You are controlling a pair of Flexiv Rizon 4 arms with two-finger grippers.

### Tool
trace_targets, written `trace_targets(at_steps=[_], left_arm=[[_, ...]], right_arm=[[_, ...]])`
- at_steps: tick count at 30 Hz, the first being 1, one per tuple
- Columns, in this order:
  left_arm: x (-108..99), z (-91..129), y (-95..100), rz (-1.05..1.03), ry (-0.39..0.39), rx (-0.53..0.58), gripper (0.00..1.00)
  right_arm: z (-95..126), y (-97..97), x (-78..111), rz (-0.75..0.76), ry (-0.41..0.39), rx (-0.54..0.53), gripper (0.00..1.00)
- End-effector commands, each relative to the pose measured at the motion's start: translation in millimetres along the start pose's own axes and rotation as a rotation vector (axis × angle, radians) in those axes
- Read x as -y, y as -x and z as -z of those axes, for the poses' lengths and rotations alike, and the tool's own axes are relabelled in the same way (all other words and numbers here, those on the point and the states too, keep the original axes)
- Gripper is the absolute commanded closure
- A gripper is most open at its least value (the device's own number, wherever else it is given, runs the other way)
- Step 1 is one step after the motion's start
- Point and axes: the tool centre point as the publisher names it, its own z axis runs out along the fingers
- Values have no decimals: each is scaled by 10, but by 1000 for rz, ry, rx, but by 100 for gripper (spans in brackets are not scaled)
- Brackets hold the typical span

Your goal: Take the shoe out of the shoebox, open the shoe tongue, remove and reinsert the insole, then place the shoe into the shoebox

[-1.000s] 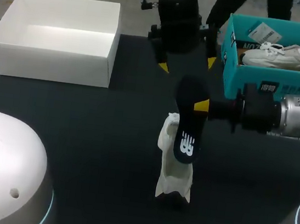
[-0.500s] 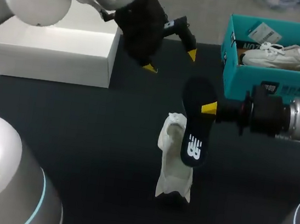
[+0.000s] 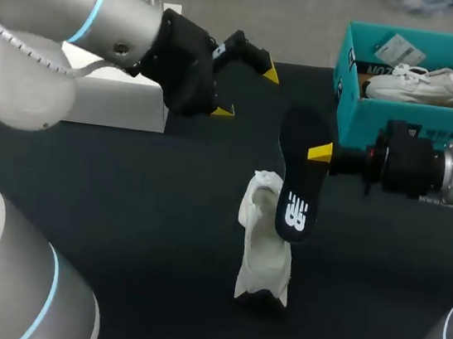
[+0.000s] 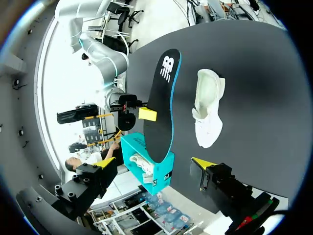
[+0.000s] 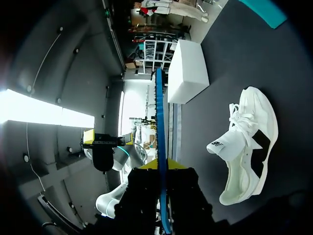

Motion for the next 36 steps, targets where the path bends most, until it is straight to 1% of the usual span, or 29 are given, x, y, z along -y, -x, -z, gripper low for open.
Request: trace_targets(at_steps=[1,4,6,10,11,14,16,20,22,26,28,33,36], left_arm=[[138,14,-105,141,130,666,0],[162,-28,-106,244,75,739,0],[167,-34,-107,288,38,755,0],[173,-31,-159,332,29,783,0],[181,-37,-183,322,29,796,0],[207,-77,-268,288,-10,815,0],[215,-111,-339,220,-46,797,0],[168,-143,-435,99,-58,738,0],[137,-152,-457,66,-74,746,0],[107,-180,-451,31,-111,771,0],[115,-206,-411,26,-137,780,0],[111,-274,-319,30,-156,776,0],[115,-329,-275,4,-169,745,0]], right_arm=[[17,-111,-16,1,10,14,100],[-8,-175,-26,12,7,11,100],[-9,-198,-20,19,5,12,100],[10,-202,-6,25,2,14,100],[15,-200,-3,25,2,14,100],[18,-199,2,23,1,12,100],[14,-206,7,22,-7,15,100],[25,-222,10,18,-21,19,100],[31,-223,12,10,-31,11,100],[5,-233,38,-7,-56,-9,100],[-24,-247,55,-9,-68,-7,100],[-113,-272,100,-15,-98,-5,100],[-185,-279,115,-19,-117,-1,100]])
